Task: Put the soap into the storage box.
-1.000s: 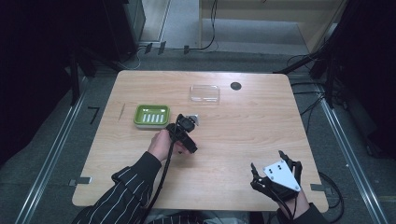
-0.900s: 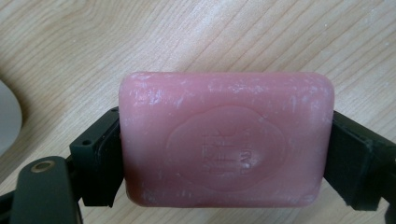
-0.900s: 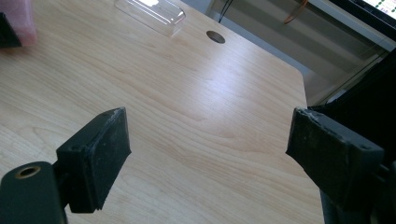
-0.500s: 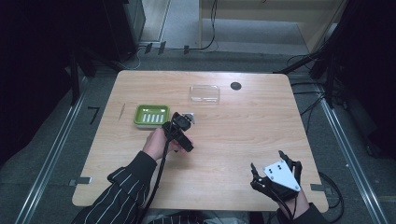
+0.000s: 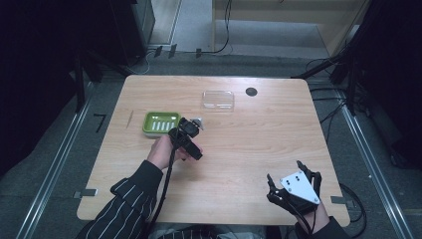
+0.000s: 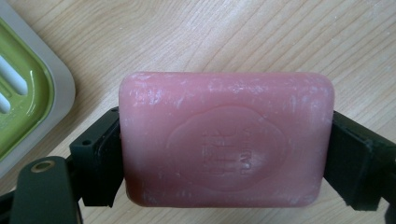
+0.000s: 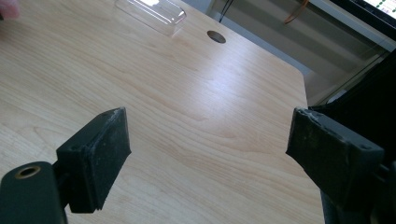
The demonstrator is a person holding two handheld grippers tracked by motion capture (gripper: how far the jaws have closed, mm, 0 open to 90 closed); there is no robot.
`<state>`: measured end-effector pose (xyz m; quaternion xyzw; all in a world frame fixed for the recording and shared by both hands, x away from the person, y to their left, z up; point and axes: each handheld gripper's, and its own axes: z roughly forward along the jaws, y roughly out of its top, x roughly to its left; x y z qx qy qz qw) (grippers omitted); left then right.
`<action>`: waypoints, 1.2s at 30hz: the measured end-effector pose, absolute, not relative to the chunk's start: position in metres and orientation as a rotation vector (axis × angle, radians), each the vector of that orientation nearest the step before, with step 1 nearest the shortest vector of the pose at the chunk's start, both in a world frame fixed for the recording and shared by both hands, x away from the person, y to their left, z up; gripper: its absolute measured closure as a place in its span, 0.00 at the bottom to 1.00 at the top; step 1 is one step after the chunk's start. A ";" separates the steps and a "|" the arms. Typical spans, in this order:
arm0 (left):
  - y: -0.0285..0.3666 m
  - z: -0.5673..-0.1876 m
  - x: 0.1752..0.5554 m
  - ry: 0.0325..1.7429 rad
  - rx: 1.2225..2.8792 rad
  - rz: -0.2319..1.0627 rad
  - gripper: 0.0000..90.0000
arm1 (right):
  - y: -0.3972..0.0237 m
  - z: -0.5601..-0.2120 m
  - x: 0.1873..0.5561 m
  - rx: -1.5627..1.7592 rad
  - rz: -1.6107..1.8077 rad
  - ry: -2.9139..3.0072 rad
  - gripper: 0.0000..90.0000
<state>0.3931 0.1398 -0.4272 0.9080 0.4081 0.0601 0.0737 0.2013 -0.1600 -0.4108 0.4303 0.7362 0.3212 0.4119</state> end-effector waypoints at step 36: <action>0.171 -0.403 0.406 1.296 2.627 0.213 0.15 | -0.159 -0.411 0.202 1.071 0.803 1.858 0.15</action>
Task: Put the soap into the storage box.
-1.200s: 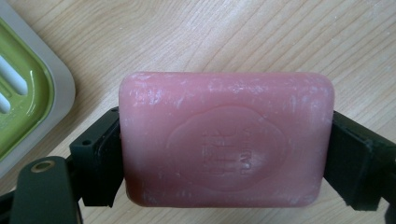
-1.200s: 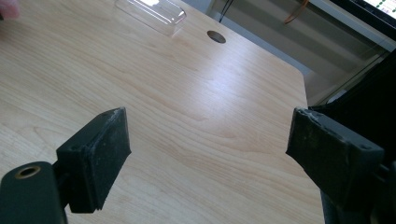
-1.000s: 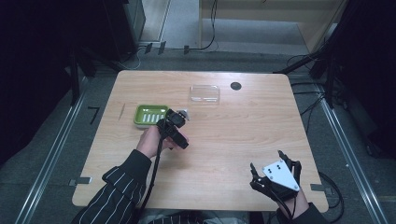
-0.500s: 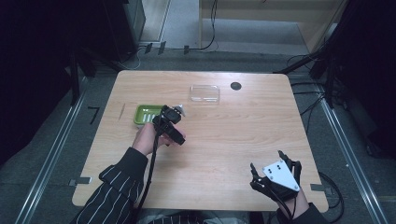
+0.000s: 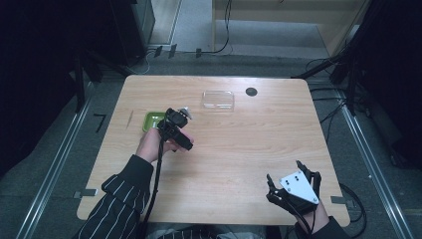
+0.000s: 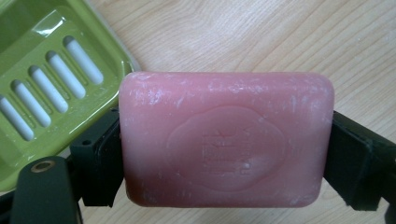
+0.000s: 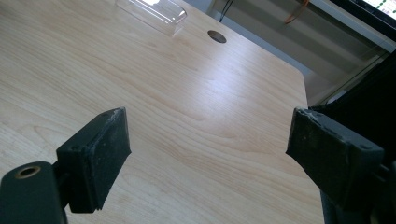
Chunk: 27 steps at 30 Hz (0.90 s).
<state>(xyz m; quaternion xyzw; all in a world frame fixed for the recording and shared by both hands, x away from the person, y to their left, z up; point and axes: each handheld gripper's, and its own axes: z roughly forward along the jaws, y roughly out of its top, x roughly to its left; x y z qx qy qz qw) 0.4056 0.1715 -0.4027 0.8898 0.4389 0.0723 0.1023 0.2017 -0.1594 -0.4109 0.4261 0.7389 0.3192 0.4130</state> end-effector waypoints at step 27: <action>0.197 -0.393 0.415 1.373 2.542 0.229 0.15 | -0.159 -0.411 0.202 1.073 0.802 1.858 0.15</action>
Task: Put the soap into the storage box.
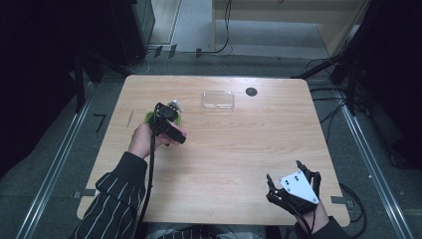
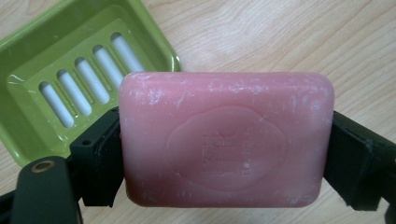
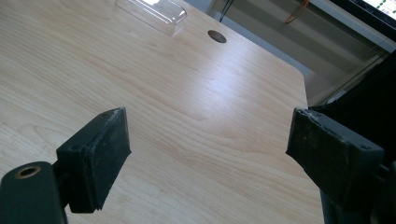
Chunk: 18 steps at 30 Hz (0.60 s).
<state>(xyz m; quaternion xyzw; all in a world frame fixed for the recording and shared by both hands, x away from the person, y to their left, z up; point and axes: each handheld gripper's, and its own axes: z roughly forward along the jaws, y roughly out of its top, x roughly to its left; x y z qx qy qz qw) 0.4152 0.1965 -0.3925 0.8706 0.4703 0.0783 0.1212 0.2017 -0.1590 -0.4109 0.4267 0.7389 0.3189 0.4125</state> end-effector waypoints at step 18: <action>0.210 -0.396 0.423 1.448 2.485 0.226 0.15 | -0.159 -0.411 0.202 1.072 0.800 1.859 0.15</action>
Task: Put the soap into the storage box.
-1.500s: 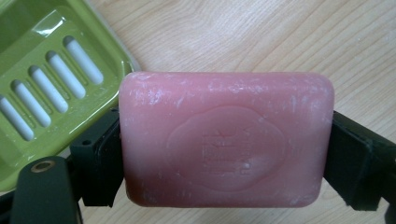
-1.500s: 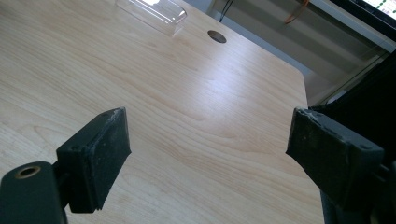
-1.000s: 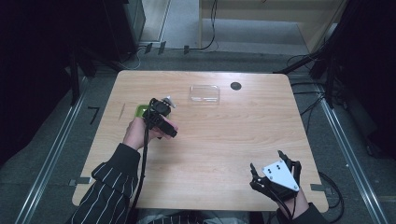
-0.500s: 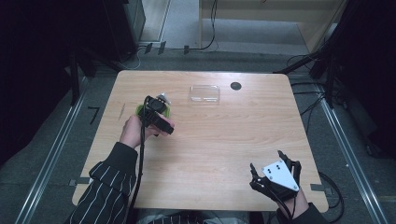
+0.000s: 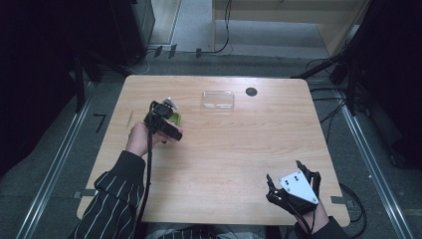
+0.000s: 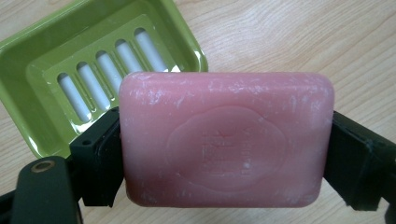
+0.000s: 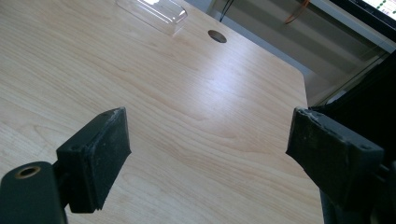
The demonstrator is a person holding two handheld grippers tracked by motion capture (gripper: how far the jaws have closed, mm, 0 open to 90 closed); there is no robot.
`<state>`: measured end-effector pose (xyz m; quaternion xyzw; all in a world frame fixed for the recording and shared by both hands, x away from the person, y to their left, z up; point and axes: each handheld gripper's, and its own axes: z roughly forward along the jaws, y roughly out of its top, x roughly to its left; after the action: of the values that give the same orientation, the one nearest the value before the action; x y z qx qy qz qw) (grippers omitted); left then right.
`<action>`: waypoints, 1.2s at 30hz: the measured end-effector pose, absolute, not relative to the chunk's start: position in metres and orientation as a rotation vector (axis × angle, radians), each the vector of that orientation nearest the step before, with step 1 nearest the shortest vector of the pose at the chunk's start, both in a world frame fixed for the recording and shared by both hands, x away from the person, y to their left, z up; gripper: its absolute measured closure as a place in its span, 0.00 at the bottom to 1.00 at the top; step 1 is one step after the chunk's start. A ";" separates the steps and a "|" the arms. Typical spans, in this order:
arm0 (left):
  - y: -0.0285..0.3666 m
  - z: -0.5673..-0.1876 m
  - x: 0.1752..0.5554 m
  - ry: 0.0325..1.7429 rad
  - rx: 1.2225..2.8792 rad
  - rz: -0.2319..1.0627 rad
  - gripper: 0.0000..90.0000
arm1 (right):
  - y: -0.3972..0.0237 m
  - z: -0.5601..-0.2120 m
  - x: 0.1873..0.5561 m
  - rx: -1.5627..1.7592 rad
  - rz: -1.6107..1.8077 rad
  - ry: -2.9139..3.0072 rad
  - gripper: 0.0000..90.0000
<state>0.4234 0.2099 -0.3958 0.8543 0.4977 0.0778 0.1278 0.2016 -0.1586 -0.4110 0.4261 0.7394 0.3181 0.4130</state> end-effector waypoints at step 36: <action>0.231 -0.401 0.450 1.610 2.354 0.231 0.15 | -0.159 -0.411 0.202 1.068 0.797 1.862 0.15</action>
<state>0.4502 0.2309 -0.4011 0.8147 0.5571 0.0801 0.1397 0.2016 -0.1589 -0.4112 0.4246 0.7406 0.3168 0.4133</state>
